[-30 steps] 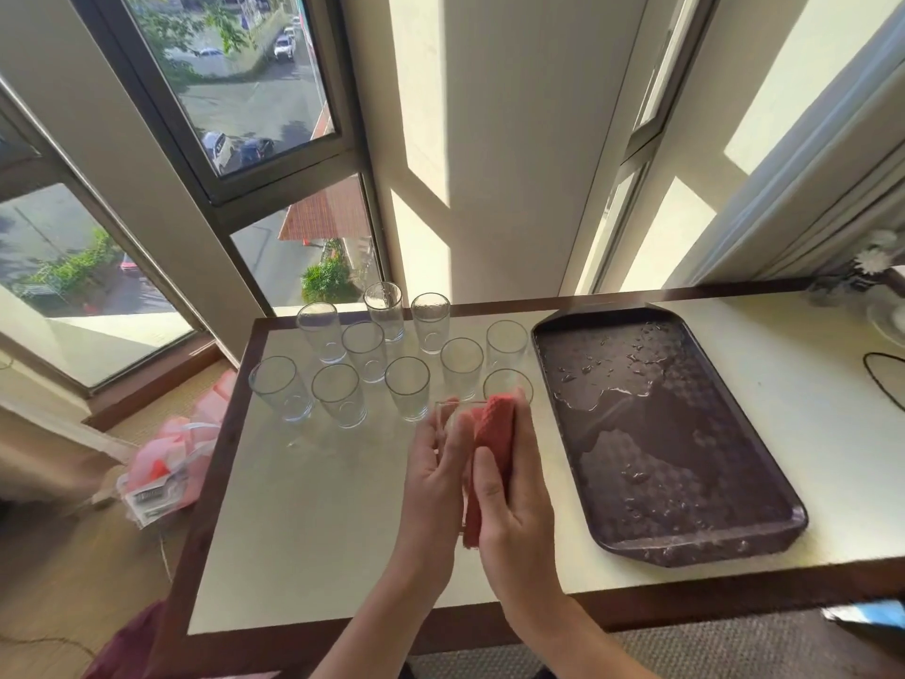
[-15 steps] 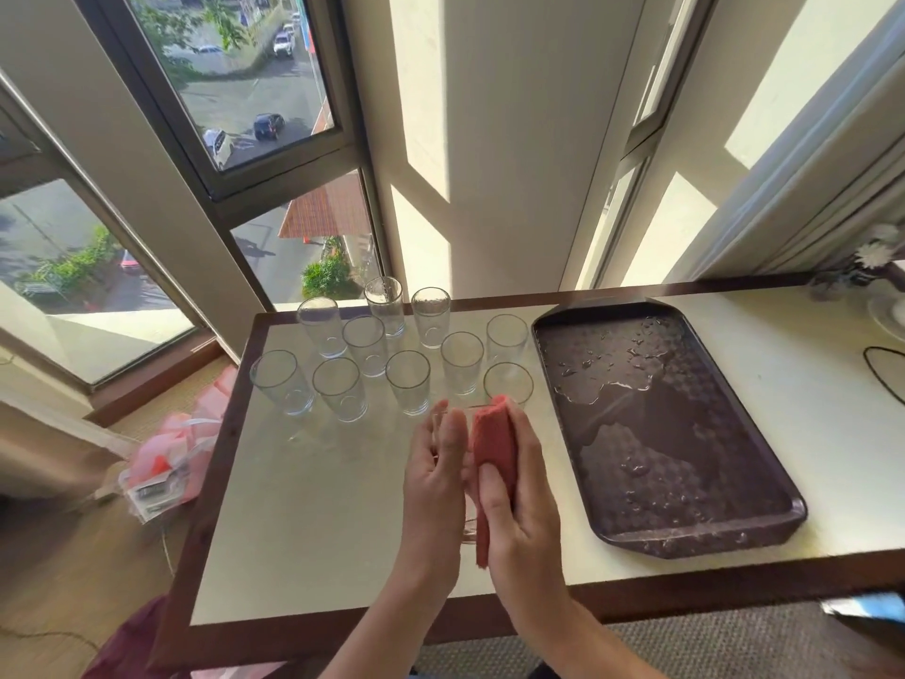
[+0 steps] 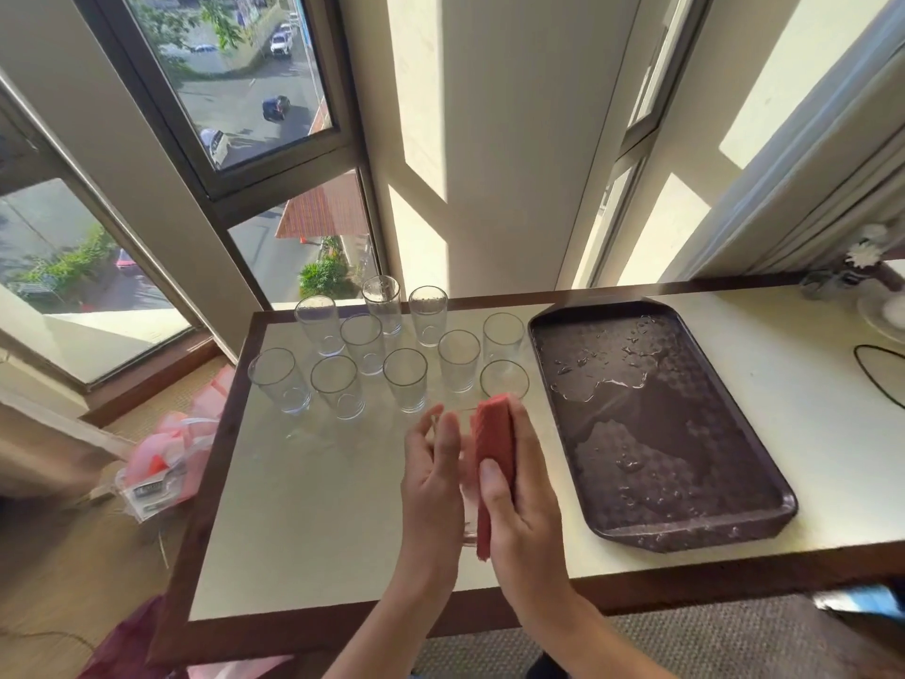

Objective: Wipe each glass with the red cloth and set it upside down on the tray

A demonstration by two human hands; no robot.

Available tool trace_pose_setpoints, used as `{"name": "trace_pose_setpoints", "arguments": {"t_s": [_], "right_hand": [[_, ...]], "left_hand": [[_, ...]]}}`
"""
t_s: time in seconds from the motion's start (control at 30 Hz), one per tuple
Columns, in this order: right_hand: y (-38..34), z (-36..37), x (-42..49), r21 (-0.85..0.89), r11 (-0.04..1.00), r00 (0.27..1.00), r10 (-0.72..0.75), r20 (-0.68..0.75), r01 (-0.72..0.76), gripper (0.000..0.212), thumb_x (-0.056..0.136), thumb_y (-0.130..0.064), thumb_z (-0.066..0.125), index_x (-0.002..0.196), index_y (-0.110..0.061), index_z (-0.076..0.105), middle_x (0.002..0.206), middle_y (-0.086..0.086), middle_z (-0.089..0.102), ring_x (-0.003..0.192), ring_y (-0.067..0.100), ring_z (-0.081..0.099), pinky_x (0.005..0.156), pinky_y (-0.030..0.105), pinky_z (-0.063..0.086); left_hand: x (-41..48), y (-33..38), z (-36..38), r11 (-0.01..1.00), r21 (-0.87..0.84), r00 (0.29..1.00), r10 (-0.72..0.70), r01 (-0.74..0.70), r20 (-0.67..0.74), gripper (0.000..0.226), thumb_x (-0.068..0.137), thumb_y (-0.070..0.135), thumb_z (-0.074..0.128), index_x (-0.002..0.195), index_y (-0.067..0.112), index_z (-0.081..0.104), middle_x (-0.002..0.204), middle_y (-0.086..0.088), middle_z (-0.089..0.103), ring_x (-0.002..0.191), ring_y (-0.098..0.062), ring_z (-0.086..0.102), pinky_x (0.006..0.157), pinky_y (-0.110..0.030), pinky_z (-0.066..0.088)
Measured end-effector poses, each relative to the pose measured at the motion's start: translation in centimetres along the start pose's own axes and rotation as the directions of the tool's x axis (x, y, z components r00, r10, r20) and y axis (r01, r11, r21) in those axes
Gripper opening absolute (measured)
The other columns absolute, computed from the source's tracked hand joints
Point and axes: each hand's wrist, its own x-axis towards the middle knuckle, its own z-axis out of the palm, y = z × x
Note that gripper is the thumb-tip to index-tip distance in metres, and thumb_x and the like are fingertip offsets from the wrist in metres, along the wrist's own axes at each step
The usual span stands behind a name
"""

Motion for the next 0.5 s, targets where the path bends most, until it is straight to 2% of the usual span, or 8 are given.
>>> {"name": "trace_pose_setpoints", "arguments": {"t_s": [0.07,0.17,0.23,0.27,0.33,0.37,0.43,0.5], "right_hand": [[0.0,-0.5,1.1,0.137,0.985,0.994,0.102,0.042,-0.107,0.047,0.094,-0.040,0.036,0.141,-0.041,0.040,0.120,-0.018,0.067,0.115,0.006,0.062,0.098,0.025,0.050],[-0.5,-0.6,2.2,0.227,0.944,0.971,0.228,0.066,-0.237,0.032,0.100,-0.036,0.034,0.125,-0.037,0.053,0.097,-0.009,0.073,0.095,0.014,0.071,0.084,0.031,0.057],[-0.6,-0.3,1.4,0.223,0.949,0.975,0.218,0.041,-0.222,0.030,0.103,-0.034,0.035,0.127,-0.040,0.051,0.103,-0.016,0.072,0.101,0.008,0.069,0.085,0.025,0.055],[-0.5,-0.1,0.6,0.185,0.964,0.981,0.191,0.021,-0.192,0.035,0.101,-0.037,0.037,0.134,-0.043,0.046,0.113,-0.019,0.069,0.110,0.005,0.065,0.091,0.022,0.052],[-0.1,0.1,-0.9,0.066,0.990,0.993,0.122,-0.006,-0.121,0.053,0.092,-0.042,0.036,0.145,-0.045,0.032,0.139,-0.023,0.052,0.127,-0.002,0.051,0.103,0.018,0.043],[0.1,0.1,-1.4,0.017,0.996,0.996,0.087,-0.004,-0.087,0.058,0.088,-0.042,0.034,0.146,-0.044,0.028,0.143,-0.024,0.046,0.129,-0.004,0.047,0.103,0.015,0.040],[0.2,0.1,-1.5,0.000,0.996,0.996,0.084,0.027,-0.084,0.059,0.087,-0.041,0.033,0.146,-0.042,0.030,0.136,-0.025,0.053,0.120,-0.002,0.054,0.096,0.016,0.046],[0.1,-0.1,-0.4,0.097,0.977,0.982,0.185,0.034,-0.188,0.050,0.090,-0.038,0.034,0.139,-0.036,0.043,0.109,-0.019,0.069,0.101,0.004,0.066,0.082,0.019,0.053]], "left_hand": [[-0.7,0.0,0.5,1.000,-0.010,1.000,-0.023,0.023,0.012,0.044,0.089,0.062,0.052,0.115,0.027,0.059,0.097,0.007,0.074,0.093,-0.009,0.070,0.078,-0.025,0.054],[-0.9,-0.1,0.9,0.998,-0.015,0.997,-0.055,0.056,0.059,0.045,0.085,0.051,0.068,0.116,0.020,0.058,0.102,-0.002,0.073,0.094,-0.012,0.072,0.073,-0.019,0.055],[-0.5,0.1,0.6,0.998,0.002,0.995,-0.064,0.064,0.075,0.050,0.080,0.055,0.073,0.117,0.023,0.061,0.111,-0.009,0.070,0.102,-0.018,0.070,0.081,-0.026,0.058],[-0.2,0.1,0.4,0.998,0.016,0.994,-0.069,0.068,0.084,0.052,0.079,0.060,0.071,0.116,0.024,0.065,0.113,-0.011,0.069,0.104,-0.021,0.069,0.086,-0.034,0.058],[0.2,0.3,-0.1,0.997,0.028,0.994,-0.073,0.071,0.084,0.053,0.082,0.066,0.060,0.106,0.020,0.071,0.103,-0.017,0.070,0.098,-0.032,0.069,0.089,-0.046,0.055],[0.2,0.3,-0.3,0.997,0.020,0.995,-0.078,0.077,0.069,0.054,0.086,0.068,0.055,0.098,0.018,0.072,0.095,-0.024,0.068,0.089,-0.038,0.068,0.084,-0.049,0.053],[-0.1,0.4,-0.2,0.996,-0.001,0.996,-0.090,0.090,0.026,0.054,0.095,0.063,0.044,0.085,0.020,0.074,0.082,-0.036,0.061,0.072,-0.035,0.062,0.072,-0.048,0.049],[-0.6,0.1,0.2,0.996,0.024,0.996,-0.089,0.088,0.027,0.049,0.098,0.058,0.044,0.094,0.018,0.074,0.083,-0.029,0.065,0.073,-0.028,0.064,0.069,-0.041,0.050]]}}
